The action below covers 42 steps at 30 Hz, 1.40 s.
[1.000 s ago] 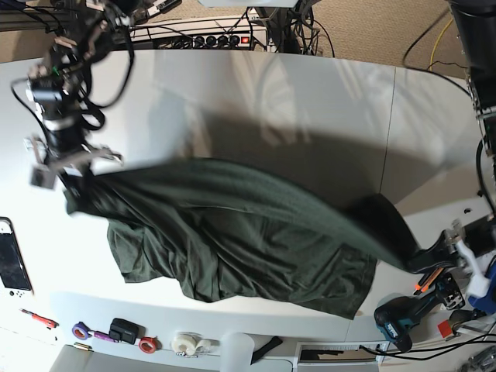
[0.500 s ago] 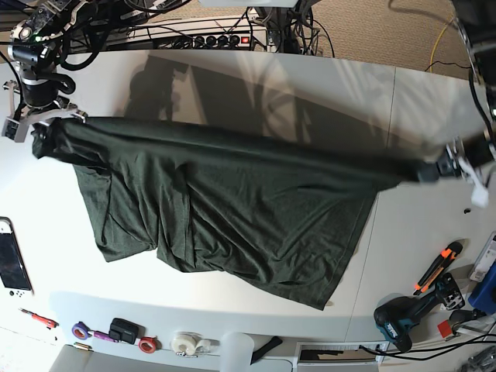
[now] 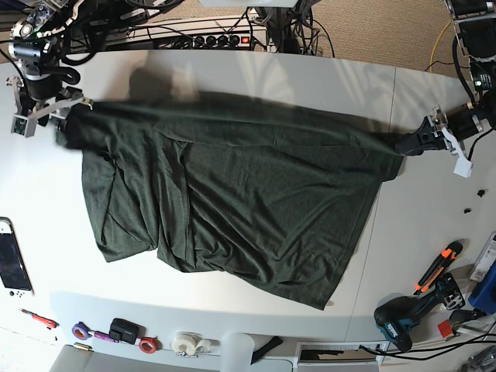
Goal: Layout the t-shirt on the table in an organized manner, then fold the t-shirt properly
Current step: 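Release the shirt with the left gripper and reach into its middle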
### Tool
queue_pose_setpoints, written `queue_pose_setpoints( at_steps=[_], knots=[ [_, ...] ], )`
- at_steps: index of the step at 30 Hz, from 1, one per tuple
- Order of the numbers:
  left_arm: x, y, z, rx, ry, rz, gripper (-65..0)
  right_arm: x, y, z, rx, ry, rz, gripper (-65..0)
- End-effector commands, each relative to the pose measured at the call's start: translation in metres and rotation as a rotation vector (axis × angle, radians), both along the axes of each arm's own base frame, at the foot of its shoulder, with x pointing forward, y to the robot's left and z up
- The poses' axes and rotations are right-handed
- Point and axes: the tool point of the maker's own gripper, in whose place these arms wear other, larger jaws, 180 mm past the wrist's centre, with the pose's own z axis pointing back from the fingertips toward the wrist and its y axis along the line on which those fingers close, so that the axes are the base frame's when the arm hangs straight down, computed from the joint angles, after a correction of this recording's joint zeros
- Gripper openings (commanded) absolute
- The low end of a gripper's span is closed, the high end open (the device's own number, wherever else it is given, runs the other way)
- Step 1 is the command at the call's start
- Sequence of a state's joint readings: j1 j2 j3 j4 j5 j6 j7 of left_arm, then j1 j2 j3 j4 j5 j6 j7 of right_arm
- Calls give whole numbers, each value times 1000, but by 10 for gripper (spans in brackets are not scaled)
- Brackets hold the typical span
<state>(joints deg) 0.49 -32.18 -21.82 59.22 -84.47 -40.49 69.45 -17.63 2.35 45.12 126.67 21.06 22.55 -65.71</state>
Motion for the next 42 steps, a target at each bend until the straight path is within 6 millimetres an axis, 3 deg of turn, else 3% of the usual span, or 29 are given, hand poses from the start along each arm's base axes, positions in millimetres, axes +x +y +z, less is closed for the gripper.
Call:
queue_pose_setpoints(
  at_steps=[1, 7, 15, 22, 26, 29, 32, 37, 42],
  knots=[
    [5, 6, 10, 15, -21, -2, -387, 6, -1, 14, -32, -54, 16, -384],
    [21, 18, 44, 62, -139, 10, -387, 13, -3, 24, -54, -112, 25, -384],
    [37, 59, 121, 223, -357, 40, -387, 23, -15, 50, -107, -222, 4, -384],
    [52, 80, 208, 341, -619, 103, -387, 33, 7, 55, 19, -308, 65, -384],
    [69, 71, 228, 333, -700, 113, -388, 33, 20, 48, 90, -316, 84, -384],
    [85, 45, 218, 329, -704, 62, -388, 30, 31, 37, 130, -295, 91, -384],
    [107, -3, 197, 345, -694, -40, -388, 23, 40, 20, 179, -235, 77, -384],
    [148, -110, 175, 361, -670, -174, -388, 6, 45, -26, 255, -92, 22, -384],
    [171, -225, 169, 396, -674, -326, -388, -12, 45, -85, 389, 34, -37, -385]
  ],
)
